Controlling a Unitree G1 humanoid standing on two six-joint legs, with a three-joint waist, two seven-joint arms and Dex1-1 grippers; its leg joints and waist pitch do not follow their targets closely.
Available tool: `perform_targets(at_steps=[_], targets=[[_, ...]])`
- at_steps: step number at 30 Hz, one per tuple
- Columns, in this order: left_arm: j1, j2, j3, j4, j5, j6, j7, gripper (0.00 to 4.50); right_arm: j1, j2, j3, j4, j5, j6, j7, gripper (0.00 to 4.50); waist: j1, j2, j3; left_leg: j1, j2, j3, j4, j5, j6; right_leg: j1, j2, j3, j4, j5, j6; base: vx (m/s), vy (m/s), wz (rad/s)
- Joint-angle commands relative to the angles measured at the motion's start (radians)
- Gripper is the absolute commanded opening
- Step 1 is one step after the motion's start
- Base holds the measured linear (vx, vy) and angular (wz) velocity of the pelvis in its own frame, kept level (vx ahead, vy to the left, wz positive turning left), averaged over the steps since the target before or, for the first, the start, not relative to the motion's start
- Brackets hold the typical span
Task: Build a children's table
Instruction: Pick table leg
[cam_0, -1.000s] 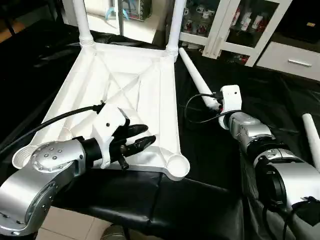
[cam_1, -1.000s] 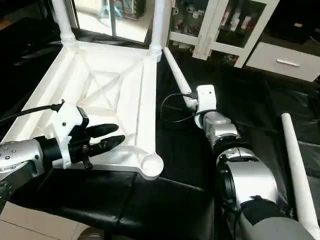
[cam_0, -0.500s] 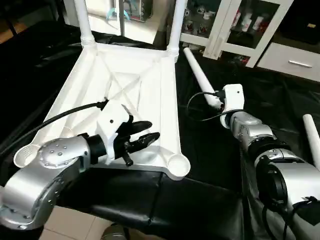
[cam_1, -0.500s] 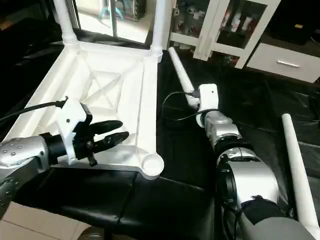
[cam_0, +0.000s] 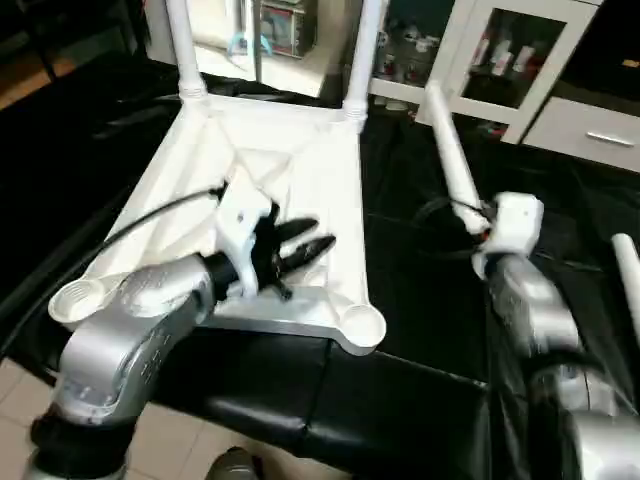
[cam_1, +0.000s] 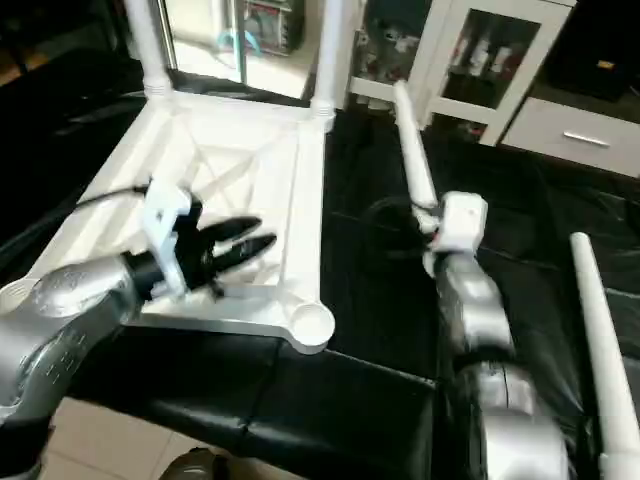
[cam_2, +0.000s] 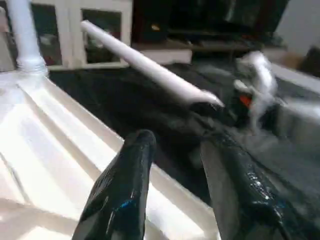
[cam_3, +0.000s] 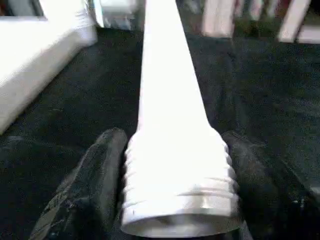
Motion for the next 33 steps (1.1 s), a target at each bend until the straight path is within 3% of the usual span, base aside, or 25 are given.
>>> perform_targets(at_steps=[1,4,7,8,9,11,12,15,16,22,26,27,33], targets=[[-0.048,-0.027,0.029,0.031,-0.034,0.023,0.023,2.22,0.048,-0.003,0.011,-0.143,0.029,-0.027,0.036,2.74,-0.004,0.009,-0.097,0.029,0.035,-0.01,-0.084,-0.201,-0.047,0.046,-0.048,0.035,-0.07,-0.077,-0.19,0.0,0.0,0.0],[-0.11,-0.052,0.045,0.074,-0.056,0.015,0.031,2.49,0.15,-0.004,0.032,-0.275,0.043,-0.068,0.061,2.74,-0.001,0.004,-0.095,0.027,0.033,-0.007,-0.084,-0.213,-0.032,0.045,-0.051,0.038,-0.082,-0.134,-0.177,0.0,0.0,0.0],[-0.132,-0.064,0.054,0.096,-0.065,0.009,0.034,2.7,0.186,-0.006,0.035,-0.327,0.046,-0.072,0.064,2.74,-0.005,0.005,-0.094,0.025,0.033,-0.009,-0.085,-0.209,-0.025,0.045,-0.051,0.037,-0.084,-0.168,-0.164,0.0,0.0,0.0],[-0.171,-0.088,0.072,0.146,-0.065,-0.004,0.054,2.77,0.261,0.002,0.025,-0.439,0.058,-0.048,0.059,2.74,-0.005,0.0,-0.094,0.023,0.031,-0.007,-0.083,-0.19,-0.018,0.044,-0.047,0.039,-0.085,-0.156,-0.156,0.0,0.0,0.0],[-0.181,-0.095,0.078,0.16,-0.062,-0.005,0.06,2.96,0.283,0.005,0.02,-0.476,0.061,-0.035,0.057,2.74,0.0,0.001,-0.096,0.03,0.034,-0.005,-0.079,-0.184,-0.014,0.039,-0.048,0.04,-0.084,-0.141,-0.156,0.0,0.0,0.0],[-0.194,-0.103,0.073,0.182,-0.048,-0.003,0.069,3.07,0.334,0.017,0.013,-0.549,0.067,-0.021,0.045,2.74,0.0,-0.002,-0.098,0.022,0.034,-0.01,-0.084,-0.171,-0.002,0.047,-0.05,0.036,-0.081,-0.127,-0.157,0.0,0.0,0.0],[-0.2,-0.112,0.07,0.187,-0.054,0.004,0.071,3.11,0.371,0.024,0.016,-0.603,0.077,-0.014,0.04,2.74,0.0,-0.003,-0.098,0.025,0.036,-0.01,-0.083,-0.177,-0.001,0.043,-0.051,0.036,-0.081,-0.134,-0.156,0.0,0.0,0.0],[-0.216,-0.158,0.098,0.201,-0.108,0.045,0.096,3.39,0.404,0.028,0.043,-0.666,0.088,-0.018,0.054,2.74,-0.002,-0.002,-0.097,0.025,0.037,-0.009,-0.084,-0.187,0.0,0.041,-0.051,0.035,-0.082,-0.134,-0.167,0.0,0.0,0.0],[-0.23,-0.186,0.116,0.221,-0.129,0.055,0.12,3.39,0.414,0.028,0.064,-0.695,0.085,-0.025,0.066,2.74,-0.001,-0.008,-0.095,0.023,0.035,-0.008,-0.083,-0.196,0.002,0.042,-0.052,0.035,-0.084,-0.148,-0.166,0.0,0.0,0.0],[-0.299,-0.254,0.195,0.352,-0.195,0.059,0.146,3.84,0.403,0.025,0.138,-0.766,0.071,-0.018,0.117,2.74,0.001,-0.008,-0.094,0.022,0.032,-0.013,-0.084,-0.222,0.0,0.041,-0.054,0.034,-0.095,-0.223,-0.136,0.0,0.0,0.0],[-0.363,-0.277,0.257,0.438,-0.244,0.047,0.146,3.95,0.394,0.011,0.191,-0.782,0.05,-0.031,0.156,2.74,0.002,-0.002,-0.097,0.025,0.034,-0.014,-0.085,-0.217,-0.003,0.04,-0.051,0.034,-0.092,-0.172,-0.151,0.0,0.0,0.0],[-0.377,-0.283,0.271,0.448,-0.259,0.051,0.151,4.24,0.392,0.009,0.194,-0.785,0.047,-0.032,0.157,2.74,0.003,-0.002,-0.097,0.027,0.035,-0.014,-0.084,-0.219,-0.003,0.04,-0.052,0.034,-0.091,-0.164,-0.157,0.0,0.0,0.0],[-0.426,-0.291,0.31,0.508,-0.272,0.057,0.204,4.44,0.37,0.001,0.209,-0.79,0.046,-0.038,0.169,2.74,0.009,-0.002,-0.101,0.025,0.035,-0.014,-0.081,-0.165,0.019,0.049,-0.054,0.032,-0.08,-0.055,-0.193,0.0,0.0,0.0]])
